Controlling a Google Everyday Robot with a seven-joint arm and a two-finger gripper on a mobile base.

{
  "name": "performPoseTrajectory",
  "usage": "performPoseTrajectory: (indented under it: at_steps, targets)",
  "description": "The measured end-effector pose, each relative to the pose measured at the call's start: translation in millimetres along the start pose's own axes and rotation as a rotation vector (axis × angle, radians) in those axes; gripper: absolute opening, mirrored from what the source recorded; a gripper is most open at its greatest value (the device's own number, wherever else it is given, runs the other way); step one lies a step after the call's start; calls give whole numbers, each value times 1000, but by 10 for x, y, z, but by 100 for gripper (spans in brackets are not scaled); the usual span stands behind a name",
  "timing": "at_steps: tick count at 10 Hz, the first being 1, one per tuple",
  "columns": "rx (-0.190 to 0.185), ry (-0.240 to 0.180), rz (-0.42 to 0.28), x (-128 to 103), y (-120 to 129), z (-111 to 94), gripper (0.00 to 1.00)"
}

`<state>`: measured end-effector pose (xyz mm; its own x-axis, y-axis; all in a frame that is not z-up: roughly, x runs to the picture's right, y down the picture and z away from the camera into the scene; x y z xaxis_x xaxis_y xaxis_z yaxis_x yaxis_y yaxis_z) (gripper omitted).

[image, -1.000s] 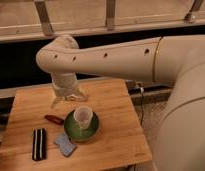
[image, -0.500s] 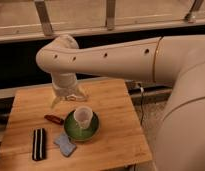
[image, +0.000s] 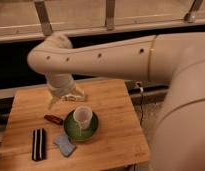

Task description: Place the white sponge in the ceramic cup

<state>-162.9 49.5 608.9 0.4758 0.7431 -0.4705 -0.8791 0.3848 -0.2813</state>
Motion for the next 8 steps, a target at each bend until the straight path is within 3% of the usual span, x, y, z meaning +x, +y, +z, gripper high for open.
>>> performPoseTrajectory:
  at_steps: [4,6,8]
  targets:
    - [53,45,-195,183,781,13,80]
    - [60,47,-186,182,721,14,80]
    - [41,28,-184,163,750,4,80]
